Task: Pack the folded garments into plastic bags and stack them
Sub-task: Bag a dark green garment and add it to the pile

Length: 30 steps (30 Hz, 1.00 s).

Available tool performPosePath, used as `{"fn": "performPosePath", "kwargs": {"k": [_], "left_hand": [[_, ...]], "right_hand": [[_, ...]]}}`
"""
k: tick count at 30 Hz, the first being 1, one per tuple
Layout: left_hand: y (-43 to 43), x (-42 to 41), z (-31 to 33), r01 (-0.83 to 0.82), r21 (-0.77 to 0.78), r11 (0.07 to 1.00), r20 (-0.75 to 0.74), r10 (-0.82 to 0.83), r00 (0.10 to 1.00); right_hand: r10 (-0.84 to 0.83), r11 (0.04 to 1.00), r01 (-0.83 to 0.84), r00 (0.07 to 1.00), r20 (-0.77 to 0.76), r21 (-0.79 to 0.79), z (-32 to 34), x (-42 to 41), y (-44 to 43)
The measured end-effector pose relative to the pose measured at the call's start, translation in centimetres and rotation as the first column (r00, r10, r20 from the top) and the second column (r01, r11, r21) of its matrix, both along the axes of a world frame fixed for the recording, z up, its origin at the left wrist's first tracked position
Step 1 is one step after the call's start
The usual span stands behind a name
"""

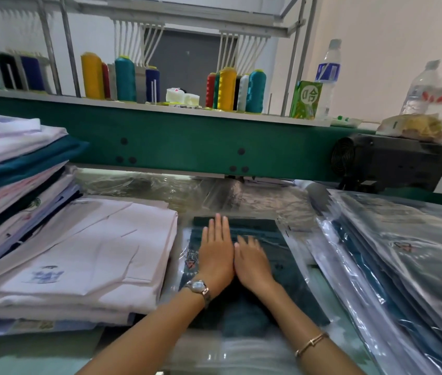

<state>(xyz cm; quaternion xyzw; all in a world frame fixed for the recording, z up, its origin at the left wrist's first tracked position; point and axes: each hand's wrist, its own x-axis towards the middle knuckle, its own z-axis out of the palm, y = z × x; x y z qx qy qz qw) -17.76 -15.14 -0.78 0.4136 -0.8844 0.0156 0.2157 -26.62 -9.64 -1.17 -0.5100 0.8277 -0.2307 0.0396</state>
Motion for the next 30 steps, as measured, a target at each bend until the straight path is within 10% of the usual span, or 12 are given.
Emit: {"fn": "performPosePath", "kwargs": {"k": [5, 10, 21, 26, 30], "left_hand": [[3.7, 3.2, 0.7, -0.011, 0.266, 0.964, 0.276, -0.065, 0.959], [6.8, 7.0, -1.9, 0.054, 0.353, 0.934, 0.219, -0.139, 0.966], [9.4, 11.1, -2.2, 0.013, 0.008, 1.000, 0.177, -0.015, 0.984], [14.7, 8.2, -0.8, 0.461, -0.234, 0.856, -0.074, -0.489, 0.869], [18.7, 5.6, -1.2, 0.623, -0.379, 0.684, -0.002, -0.674, 0.739]], "right_hand": [[0.111, 0.992, -0.112, 0.994, 0.025, 0.065, -0.2, 1.7, 3.0], [0.151, 0.968, -0.153, 0.988, 0.026, 0.198, -0.7, 2.2, 6.3], [-0.094, 0.954, 0.152, 0.970, -0.222, 0.257, 0.0, 0.8, 15.1], [-0.302, 0.945, 0.324, 0.915, -0.269, 0.042, 1.2, 1.4, 18.6], [-0.304, 0.931, 0.349, 0.904, -0.301, 0.108, 1.5, 0.5, 21.1]]}}
